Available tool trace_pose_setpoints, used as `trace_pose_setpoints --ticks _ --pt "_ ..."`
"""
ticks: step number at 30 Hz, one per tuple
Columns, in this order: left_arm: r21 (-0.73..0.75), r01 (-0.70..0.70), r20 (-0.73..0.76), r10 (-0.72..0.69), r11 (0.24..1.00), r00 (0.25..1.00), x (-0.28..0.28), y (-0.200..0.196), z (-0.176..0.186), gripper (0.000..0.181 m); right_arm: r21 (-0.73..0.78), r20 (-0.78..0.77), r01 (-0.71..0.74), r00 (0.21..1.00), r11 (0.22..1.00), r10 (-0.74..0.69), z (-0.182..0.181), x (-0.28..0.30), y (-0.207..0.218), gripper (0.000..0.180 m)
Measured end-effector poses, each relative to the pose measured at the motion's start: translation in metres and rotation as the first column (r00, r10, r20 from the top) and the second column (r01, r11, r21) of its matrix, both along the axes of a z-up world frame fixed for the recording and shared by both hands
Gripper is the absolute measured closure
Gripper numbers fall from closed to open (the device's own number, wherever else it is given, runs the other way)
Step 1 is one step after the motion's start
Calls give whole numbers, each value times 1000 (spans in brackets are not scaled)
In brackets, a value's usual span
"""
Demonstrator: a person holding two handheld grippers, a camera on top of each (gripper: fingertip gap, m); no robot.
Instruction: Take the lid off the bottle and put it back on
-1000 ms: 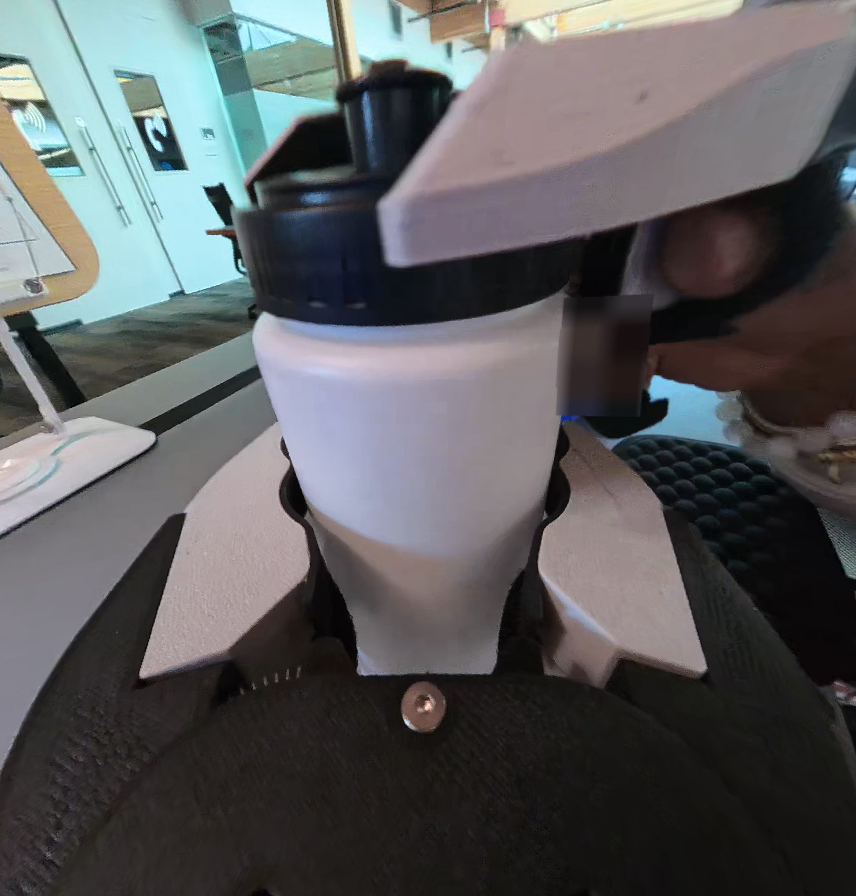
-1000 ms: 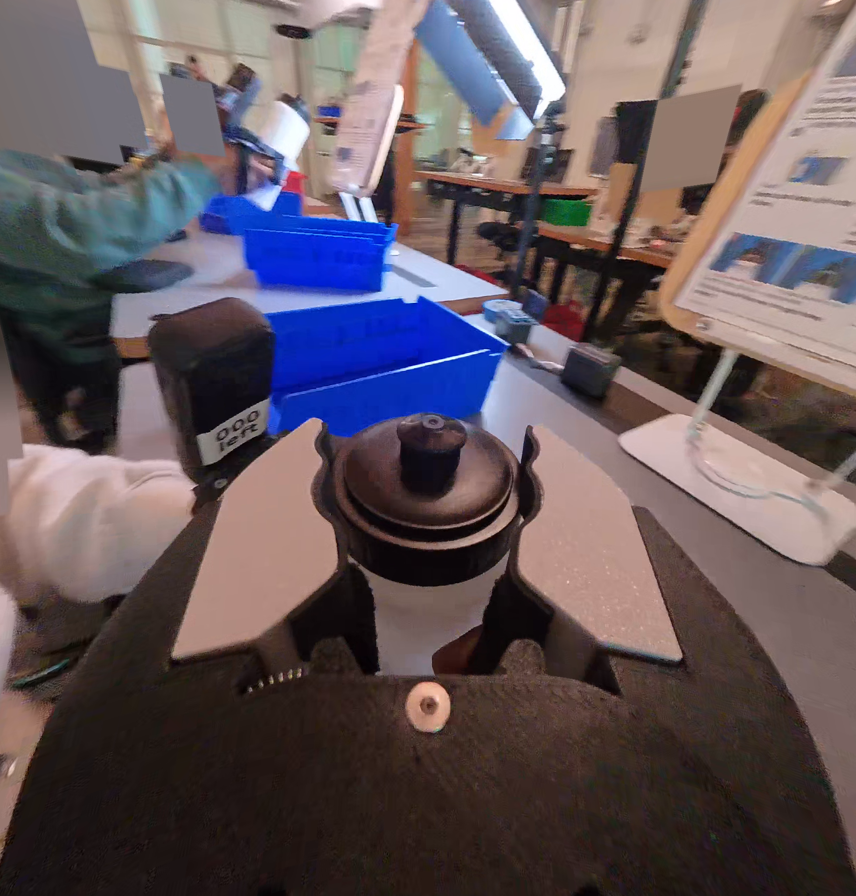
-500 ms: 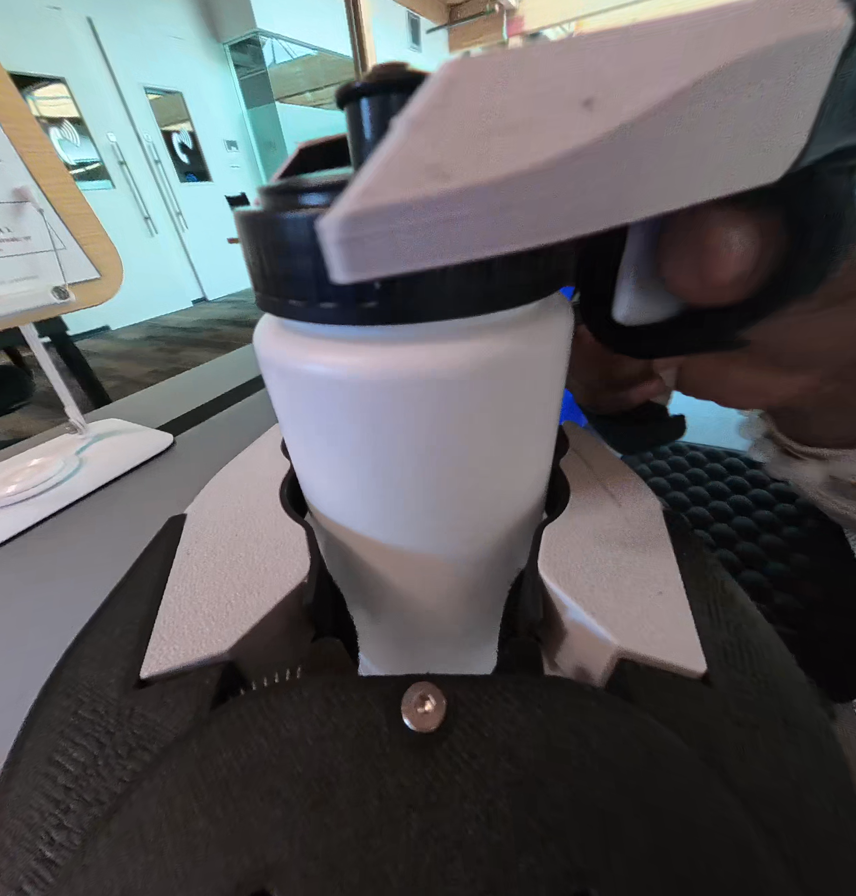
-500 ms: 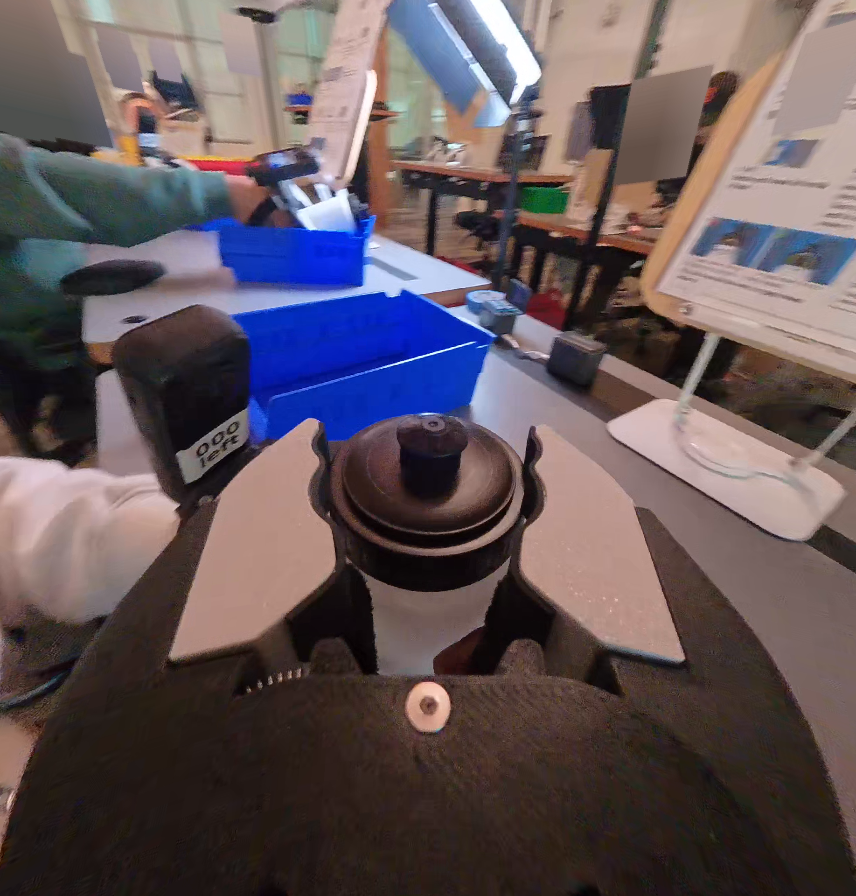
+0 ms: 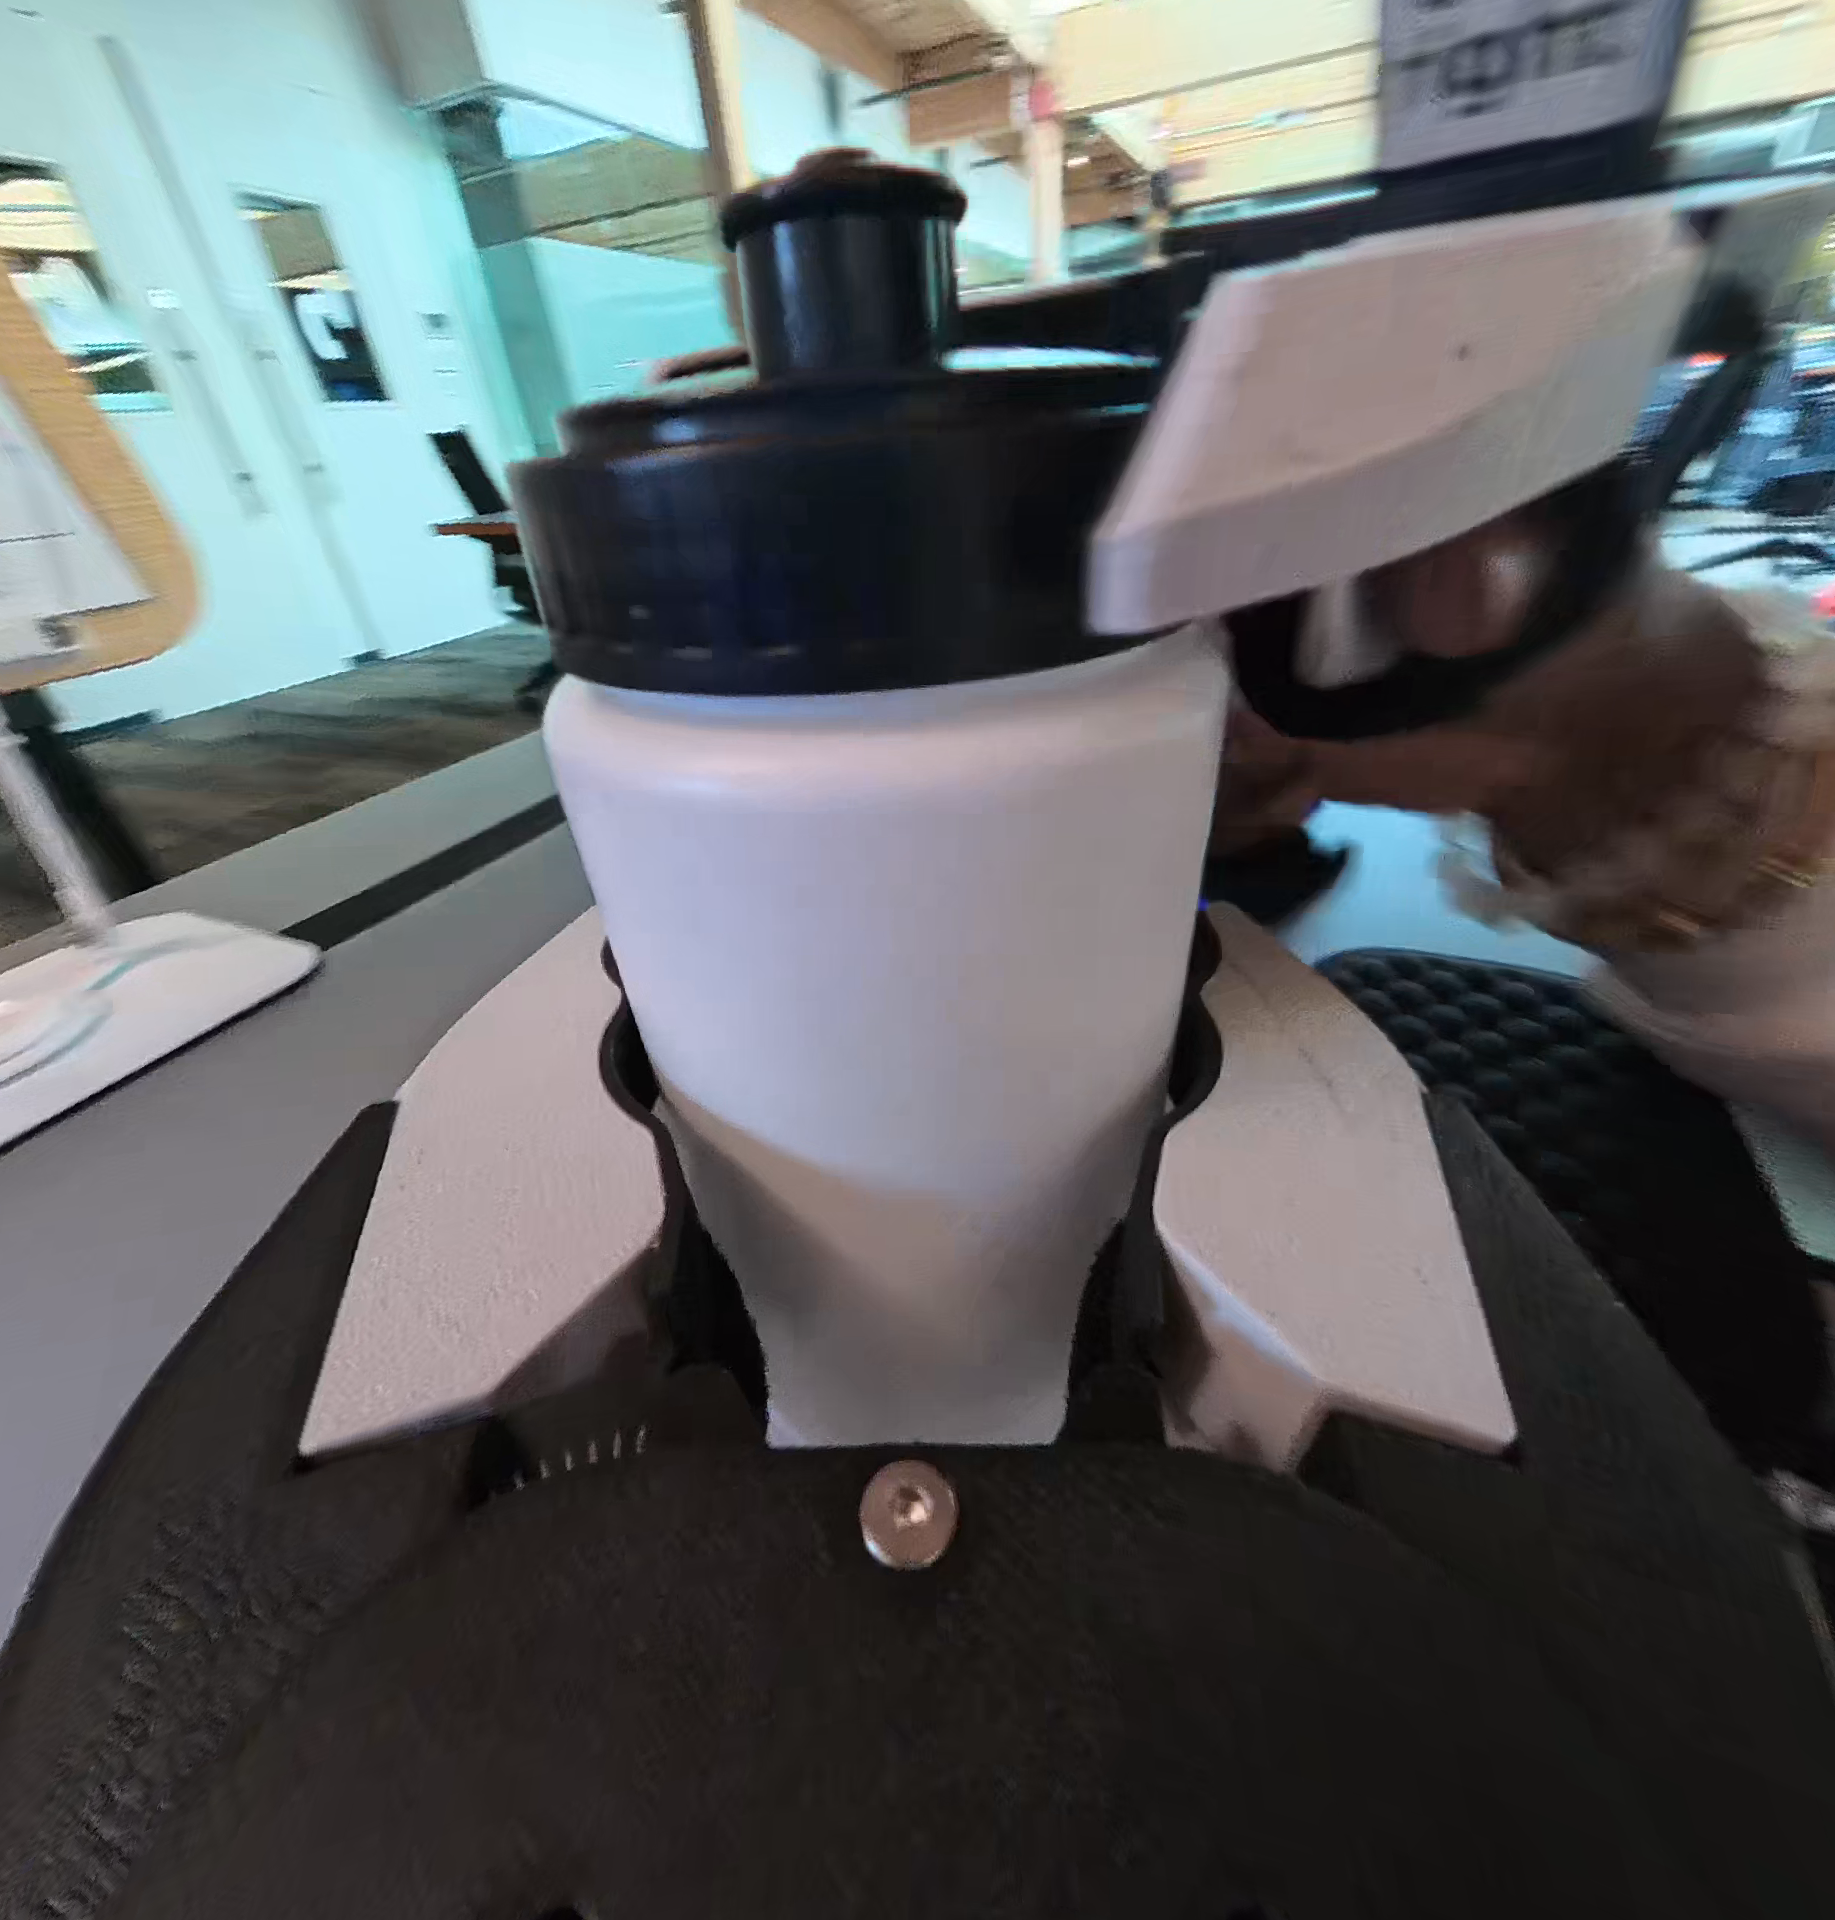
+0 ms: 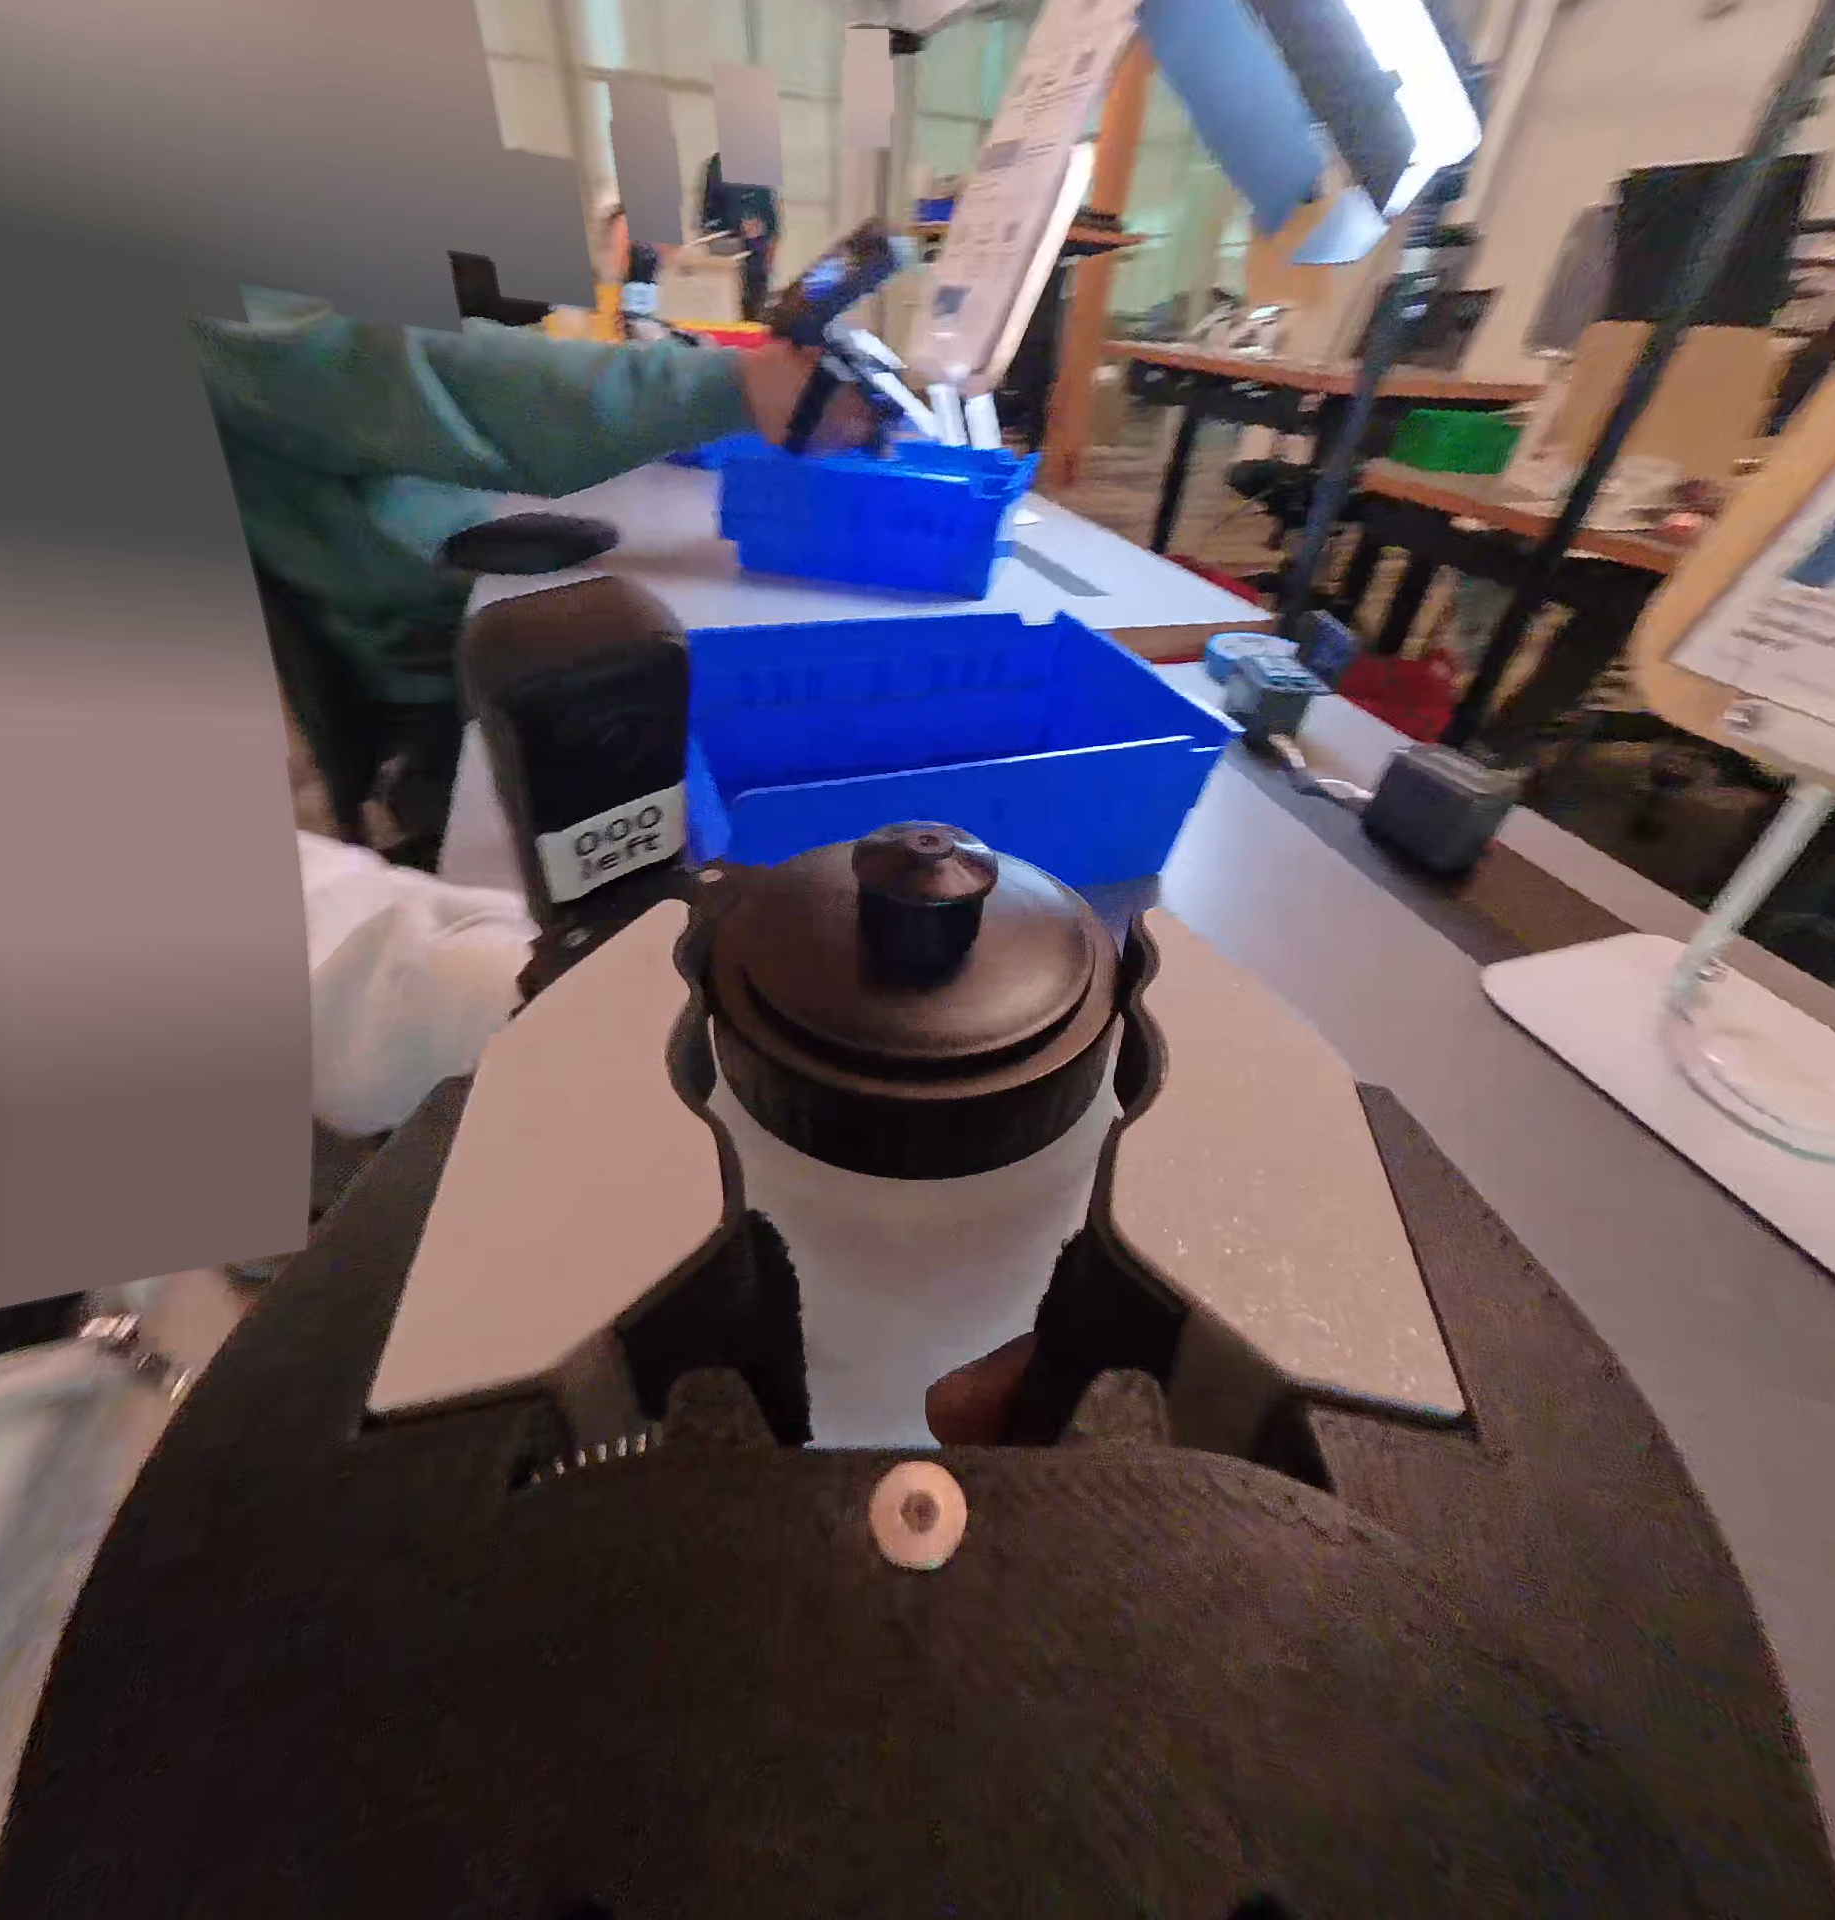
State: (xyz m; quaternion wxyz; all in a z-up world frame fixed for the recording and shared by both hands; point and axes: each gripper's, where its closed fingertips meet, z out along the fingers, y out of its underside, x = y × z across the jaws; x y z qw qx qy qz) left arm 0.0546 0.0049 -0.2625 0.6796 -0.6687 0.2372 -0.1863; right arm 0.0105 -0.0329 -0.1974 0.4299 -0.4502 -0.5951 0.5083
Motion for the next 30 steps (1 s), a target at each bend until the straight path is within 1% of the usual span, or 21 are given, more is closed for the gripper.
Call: trace_pose_setpoints --ticks 2,3,4,5,6,7,9,10,11,12,14,16,17,19,20,21,23,25,26,28,30 --pt "7 -65 -14 65 998 998 -3 4 0 83 -10 -47 255 966 967 -255 1 -1 10 104" --pt "16 -64 -22 64 998 998 -2 3 1 82 3 -64 347 936 938 -346 2 1 11 104" --pt "30 -46 -27 47 998 999 0 1 1 82 31 -80 375 925 926 -372 3 2 9 104" --pt "41 -17 -28 18 999 999 1 -1 2 82 69 -73 345 937 936 -341 3 2 5 103" --pt "41 24 -26 -23 999 999 3 -4 2 82 109 -63 250 968 962 -245 3 1 -3 92" --pt "30 86 -16 -85 996 996 8 -8 2 82 118 -50 135 990 984 -130 4 1 -10 80" --pt "18 199 22 -200 980 980 15 -15 2 82 80 16 -111 994 991 110 1 5 -23 73" --pt "18 226 24 -227 974 974 17 -18 2 82 54 39 -173 984 983 171 1 5 -21 78" --pt "17 240 17 -240 971 971 19 -19 1 82 53 49 -225 974 973 223 1 6 -22 98" --pt "16 222 13 -222 975 975 18 -18 1 82 75 43 -255 967 964 252 2 6 -22 99" --pt "15 99 6 -99 995 995 9 -8 1 83 65 25 -174 985 983 172 2 0 -14 101" --pt "7 -41 -2 41 999 999 0 1 0 83 19 -21 30 999 999 -29 4 -7 -1 103" --pt "8 -86 -9 86 996 996 -2 4 0 83 8 -49 154 987 988 -154 5 -9 5 103" --pt "26 -94 -21 94 995 995 0 3 1 83 24 -76 341 938 940 -338 6 -6 10 103" --pt "39 -72 -25 73 997 997 1 2 2 82 41 -76 355 933 934 -351 6 -4 9 103" --pt "49 -29 -28 31 998 999 4 -1 2 82 72 -67 316 948 946 -311 6 -4 5 103" --pt "56 126 -11 -126 990 992 13 -11 3 82 139 -46 83 996 987 -77 7 -3 -11 99" --pt "44 280 29 -281 959 959 21 -23 3 82 85 25 -189 982 978 188 6 6 -26 96" --pt "49 318 31 -320 947 947 22 -27 3 82 48 47 -271 962 961 269 6 9 -29 104" --pt "54 342 24 -344 938 939 25 -30 3 82 63 48 -345 938 937 342 5 11 -34 108" --pt "53 293 20 -294 955 956 23 -27 3 83 65 23 -321 947 945 320 5 10 -33 109"
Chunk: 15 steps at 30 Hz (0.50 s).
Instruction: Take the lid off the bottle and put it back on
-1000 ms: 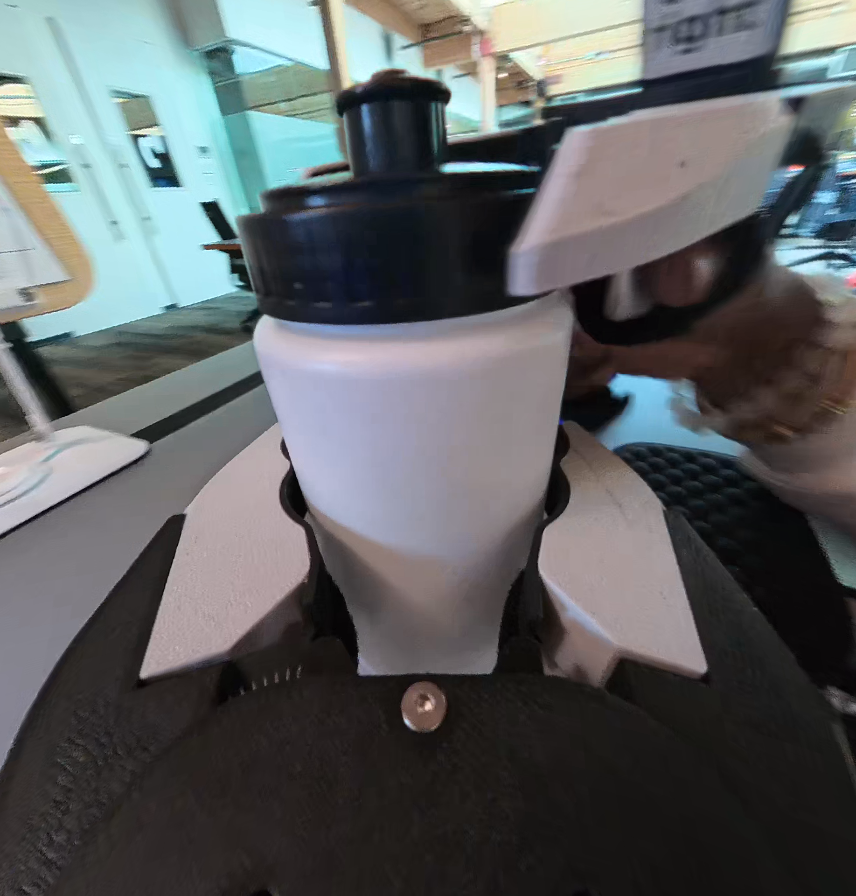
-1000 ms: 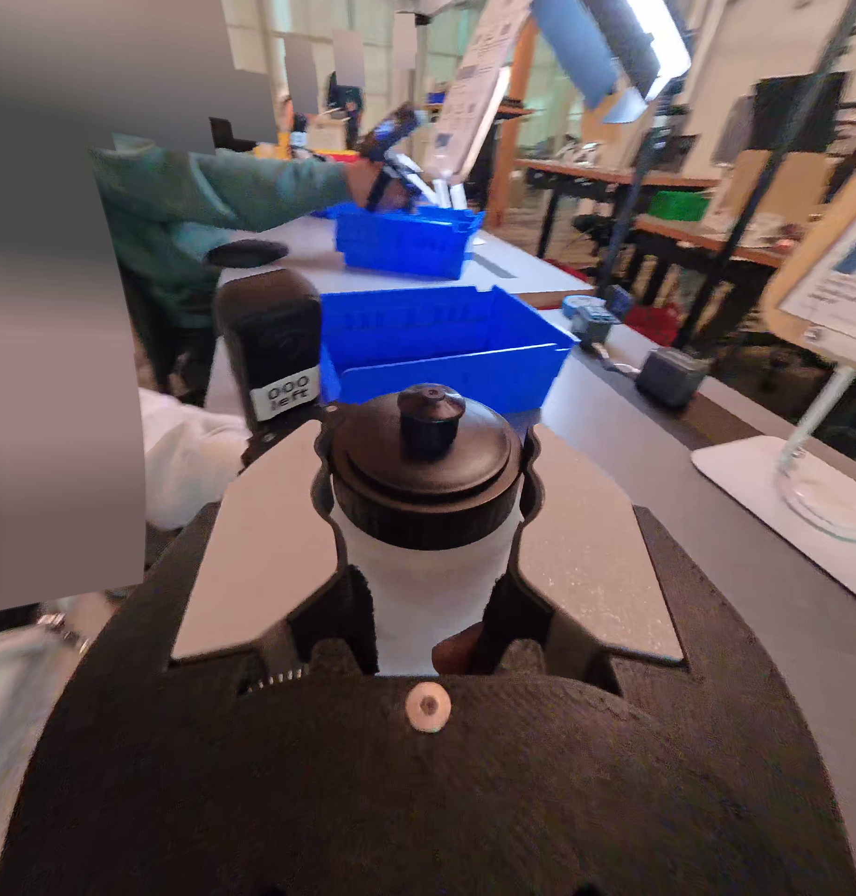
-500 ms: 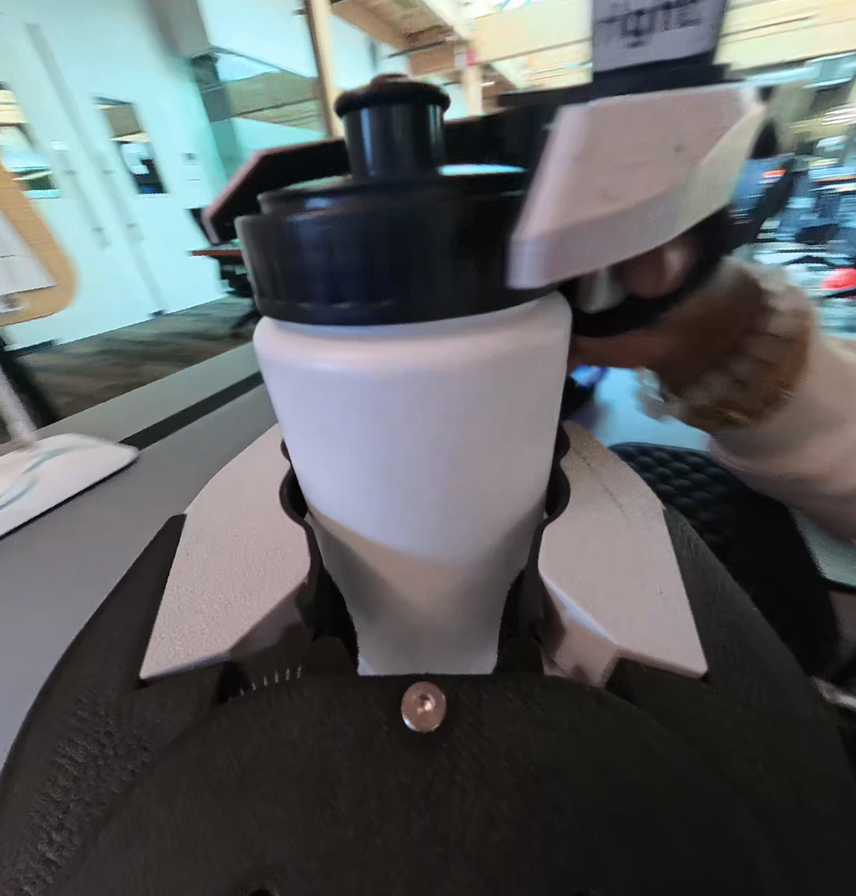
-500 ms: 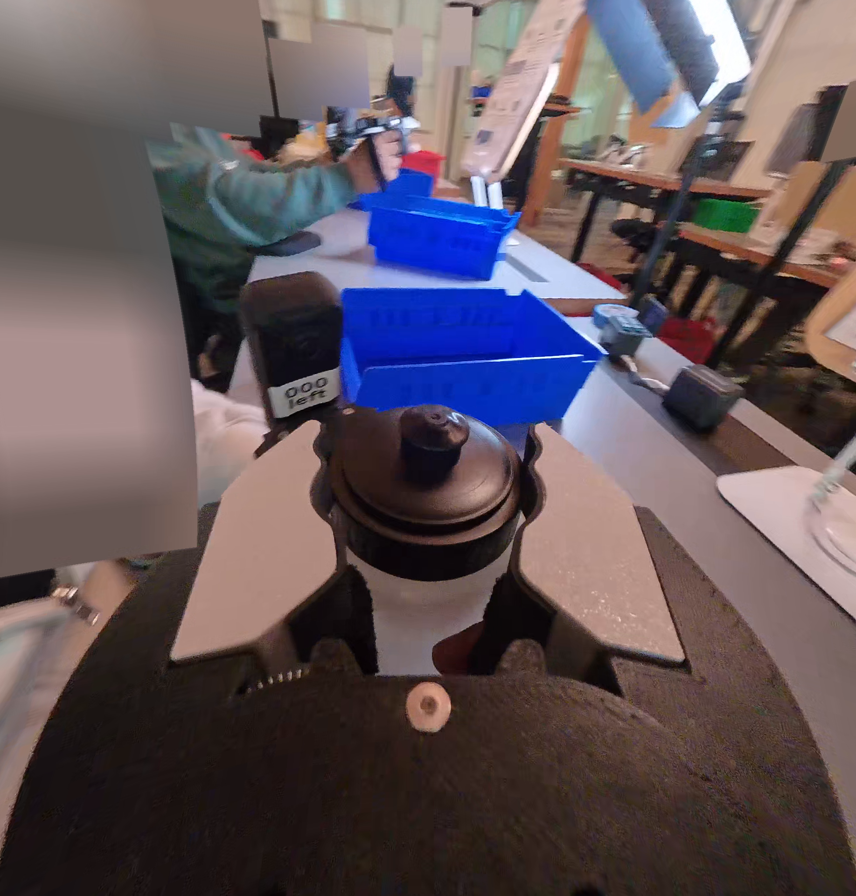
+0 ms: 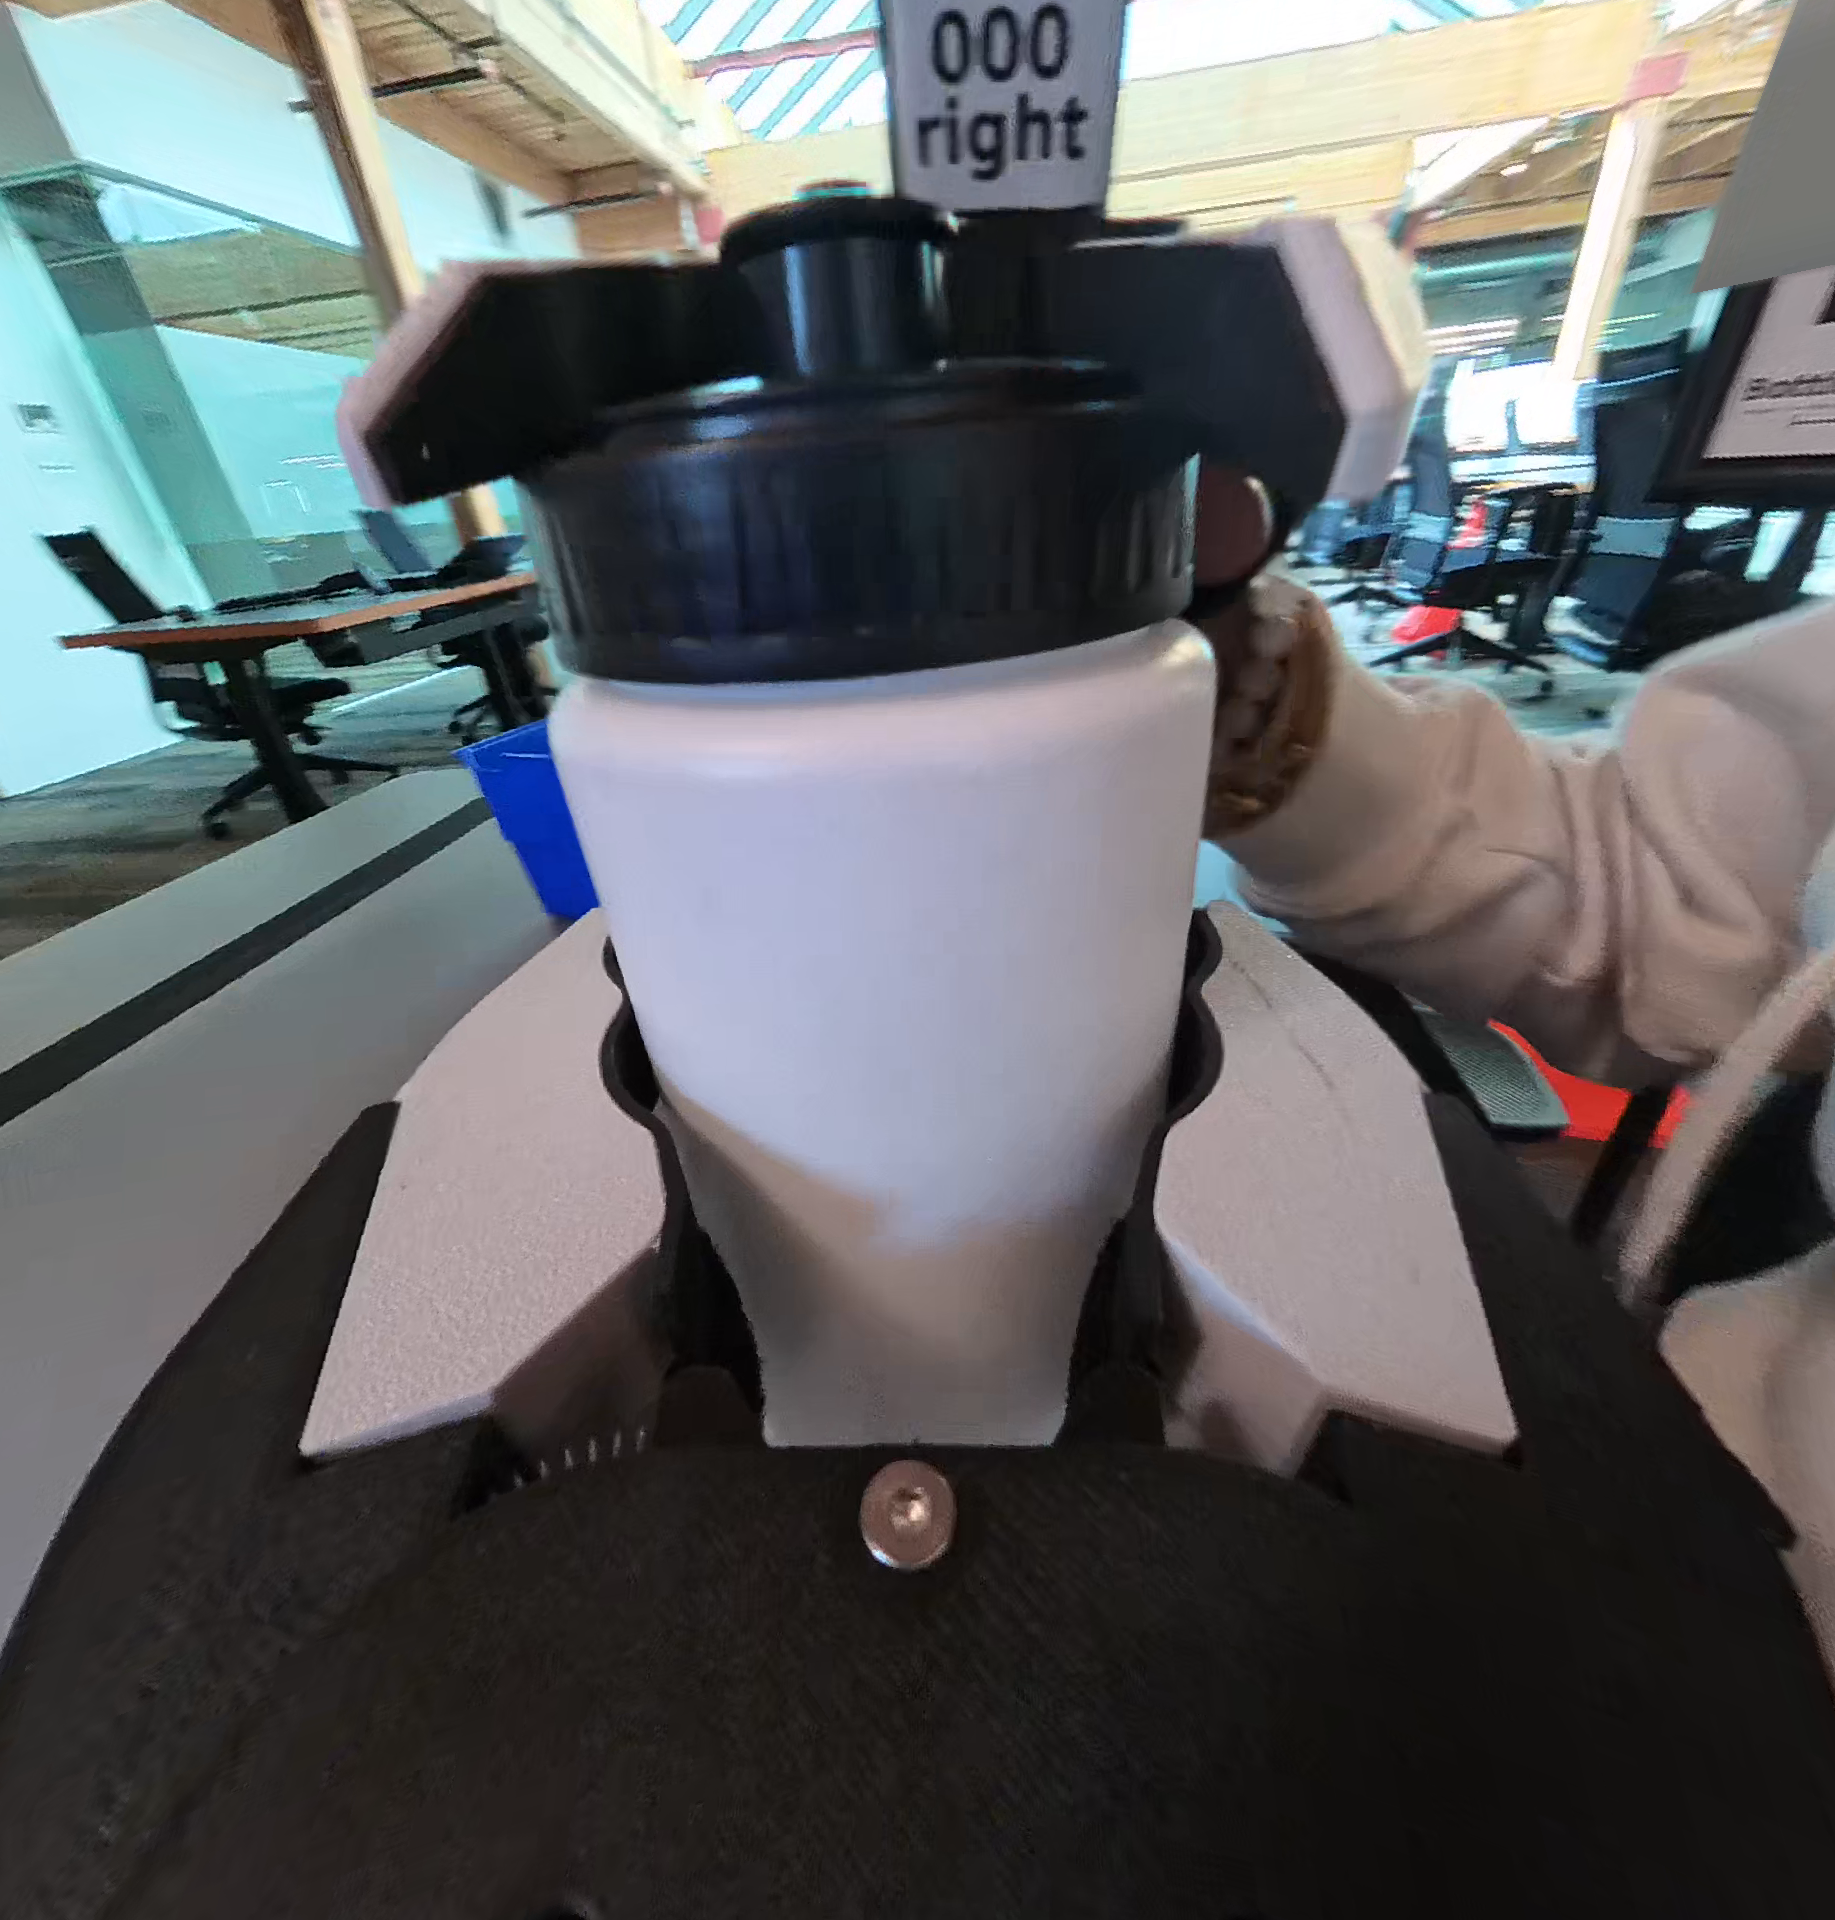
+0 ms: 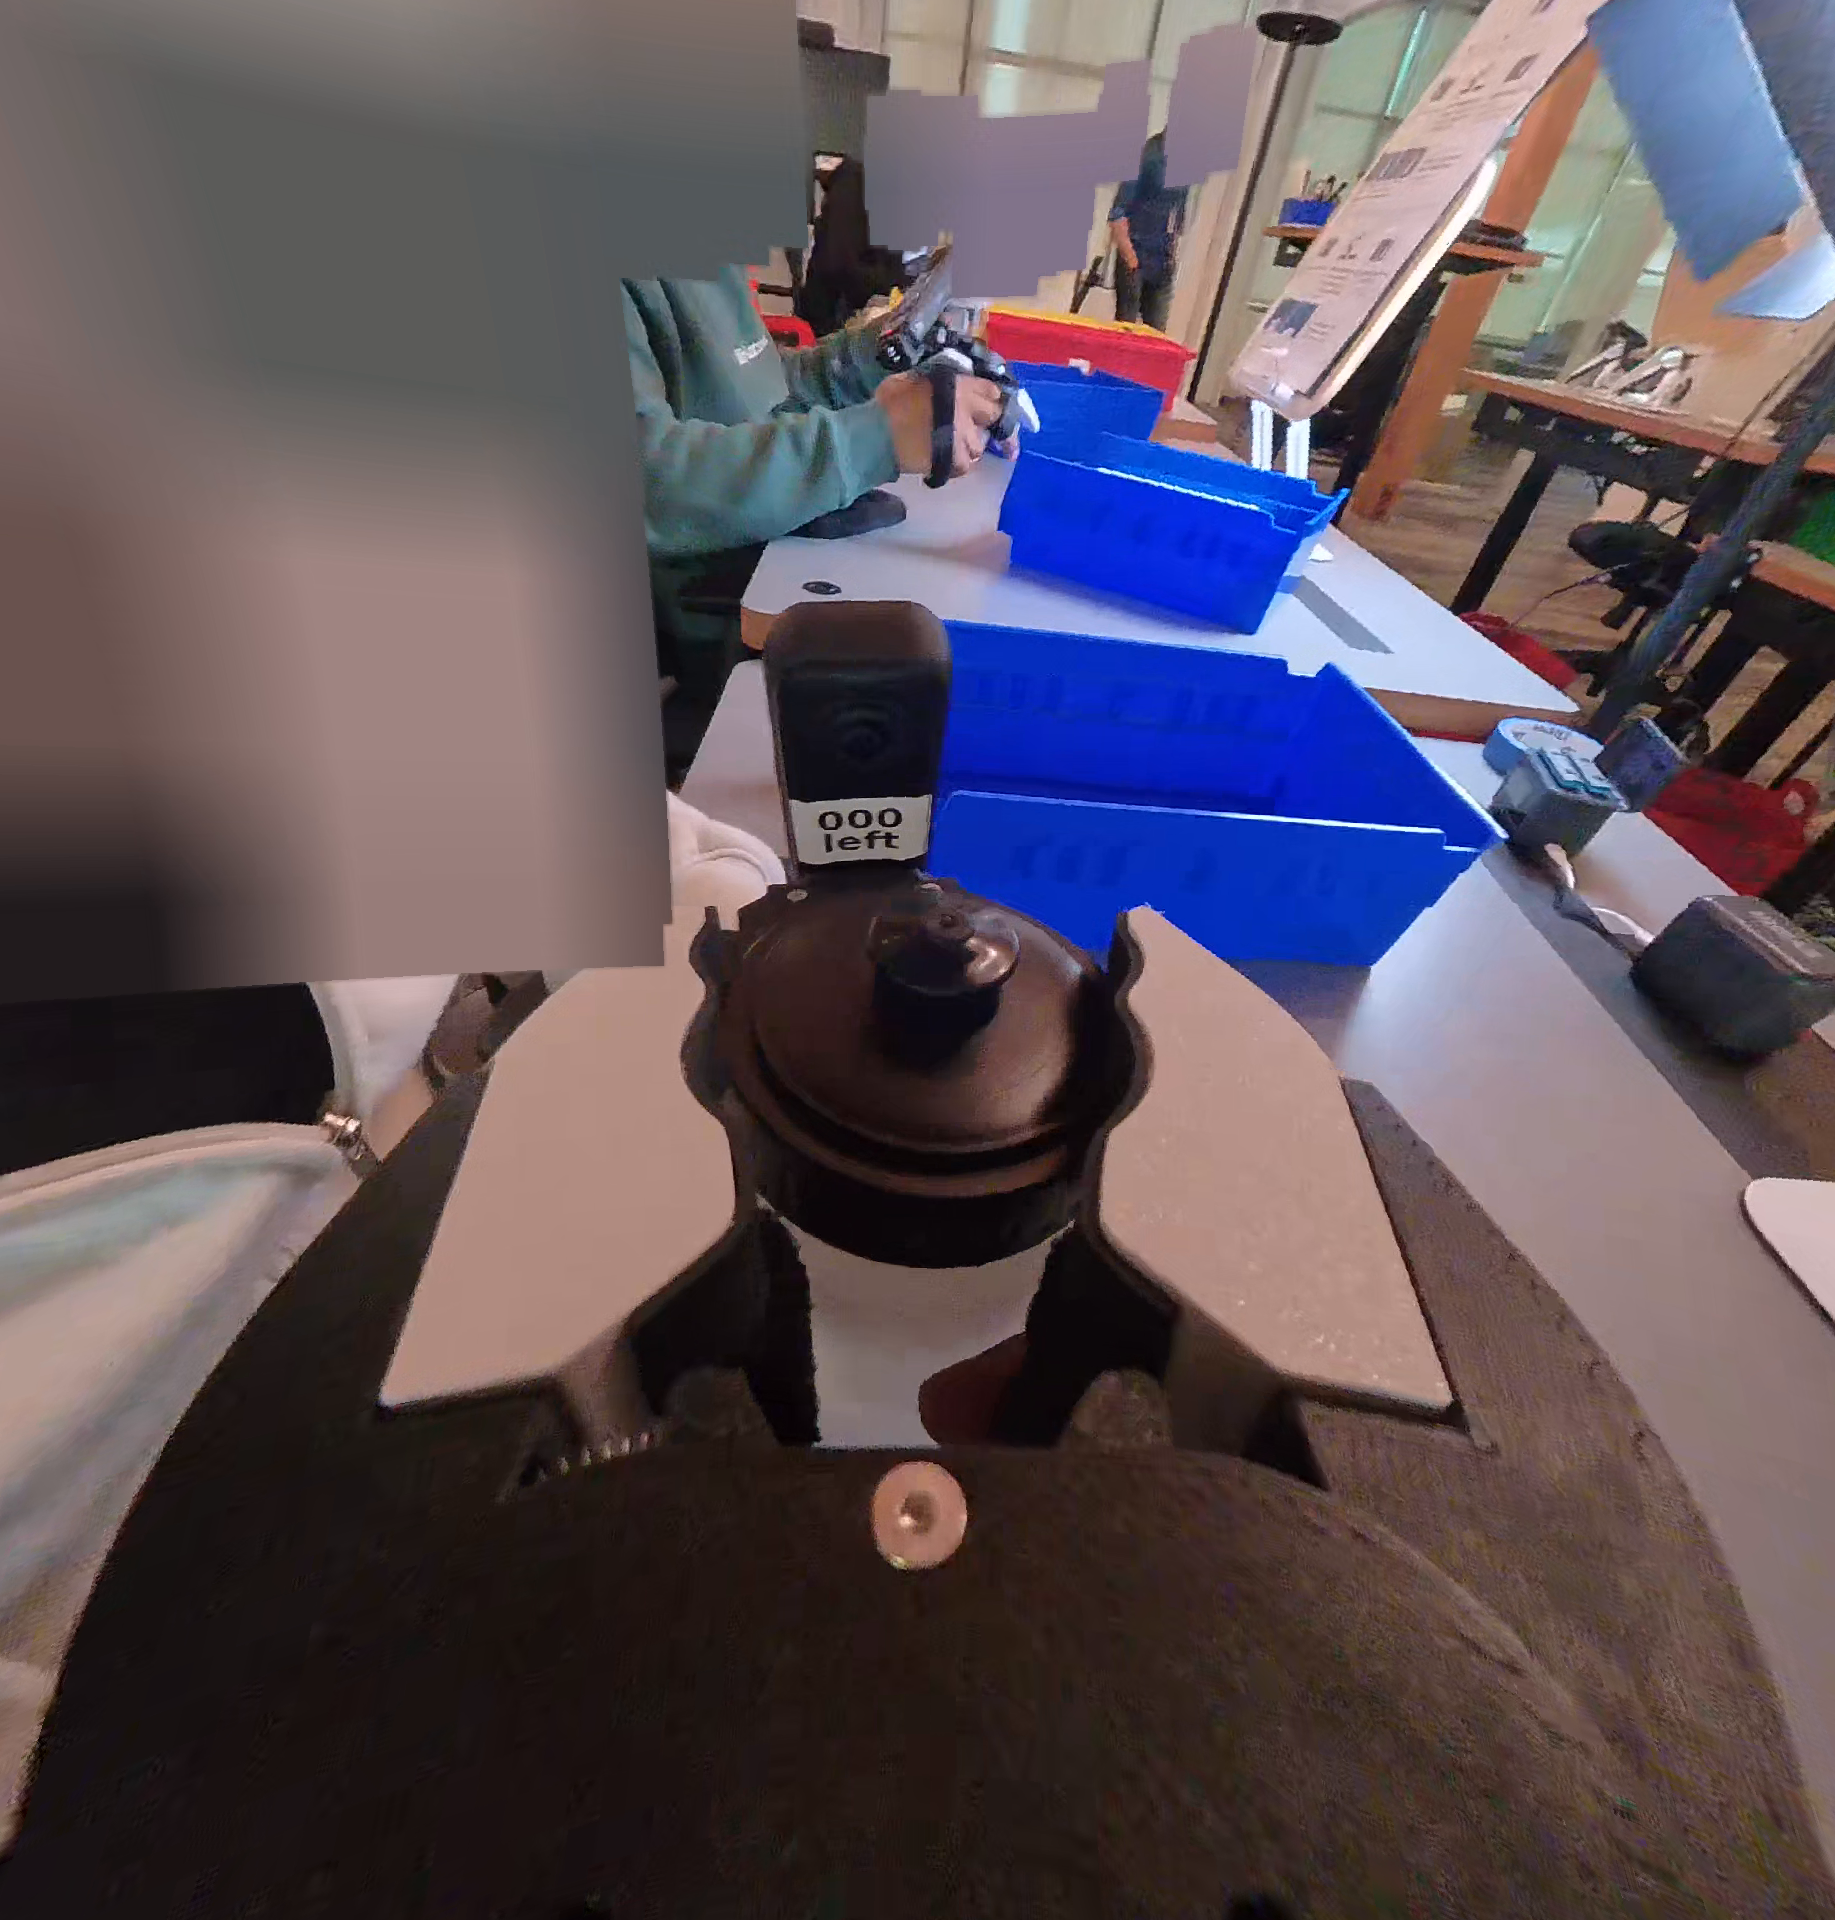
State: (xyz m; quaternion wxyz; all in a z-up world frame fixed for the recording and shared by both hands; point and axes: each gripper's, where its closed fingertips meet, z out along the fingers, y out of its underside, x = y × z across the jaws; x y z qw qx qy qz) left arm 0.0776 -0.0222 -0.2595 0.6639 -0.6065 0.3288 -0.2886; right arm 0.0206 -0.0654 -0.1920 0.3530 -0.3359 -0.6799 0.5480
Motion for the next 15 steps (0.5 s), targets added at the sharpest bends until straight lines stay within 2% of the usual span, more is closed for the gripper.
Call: trace_pose_setpoints --ticks 2,4,5,7,9,12,15 --pt "-8 -90 6 90 996 996 -4 6 0 83 -40 -25 130 991 991 -132 1 -5 7 109" --pt "3 -160 -7 160 987 987 -6 11 0 83 -53 -57 341 937 939 -343 2 -8 17 109" --pt "22 -157 -19 157 987 987 -4 9 1 83 -30 -84 391 916 920 -392 3 -6 16 109" --pt "39 -104 -41 105 994 994 2 6 1 82 -11 -78 361 930 933 -360 3 0 12 109" --pt "48 4 -41 -2 999 999 10 -2 1 82 -24 -1 224 974 974 -225 -1 7 9 90" --pt "8 120 5 -120 993 993 14 -11 1 82 -16 62 7 998 1000 -6 -7 12 -3 102" --pt "8 75 17 -75 997 997 8 -8 1 83 -28 35 23 999 999 -22 -7 5 -2 102"
